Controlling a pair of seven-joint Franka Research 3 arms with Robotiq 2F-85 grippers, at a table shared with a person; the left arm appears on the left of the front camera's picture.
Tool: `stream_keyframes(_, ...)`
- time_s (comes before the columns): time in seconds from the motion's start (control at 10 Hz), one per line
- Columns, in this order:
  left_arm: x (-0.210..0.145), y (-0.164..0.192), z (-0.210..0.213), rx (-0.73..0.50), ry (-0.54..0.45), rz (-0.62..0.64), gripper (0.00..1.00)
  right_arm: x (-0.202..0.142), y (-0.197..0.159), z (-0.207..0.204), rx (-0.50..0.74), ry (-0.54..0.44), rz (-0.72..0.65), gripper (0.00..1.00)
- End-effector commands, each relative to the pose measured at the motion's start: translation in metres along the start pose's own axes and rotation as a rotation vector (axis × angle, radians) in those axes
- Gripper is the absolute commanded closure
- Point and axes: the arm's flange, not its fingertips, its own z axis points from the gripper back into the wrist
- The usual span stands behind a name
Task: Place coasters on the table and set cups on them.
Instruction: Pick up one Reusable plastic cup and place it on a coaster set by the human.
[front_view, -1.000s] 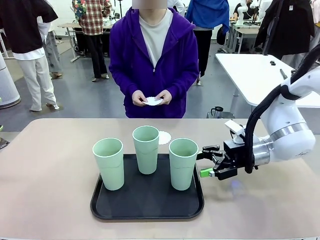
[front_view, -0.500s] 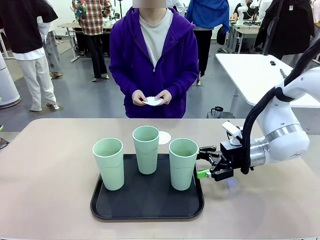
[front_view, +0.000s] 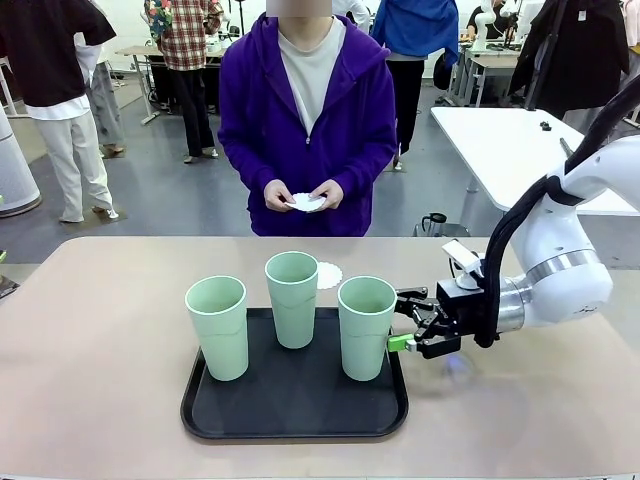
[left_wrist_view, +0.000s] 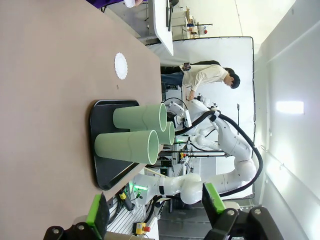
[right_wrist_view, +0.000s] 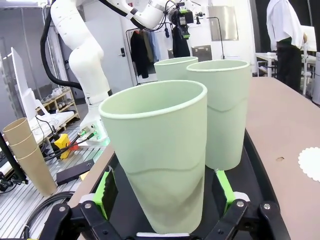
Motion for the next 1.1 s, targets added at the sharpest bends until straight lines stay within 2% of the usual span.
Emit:
stream_keyframes(0.0,0.0,-0.002,0.0,-0.011,-0.005,-0.005,0.0,-0.003,-0.006,-0.007,0.002,-0.021,0.016,0.0)
stream_keyframes(1.0,0.0,-0.002,0.0,-0.011,-0.005,-0.005,0.0,-0.021,-0.019,-0.037,0.061,0.003,-0.011,0.0)
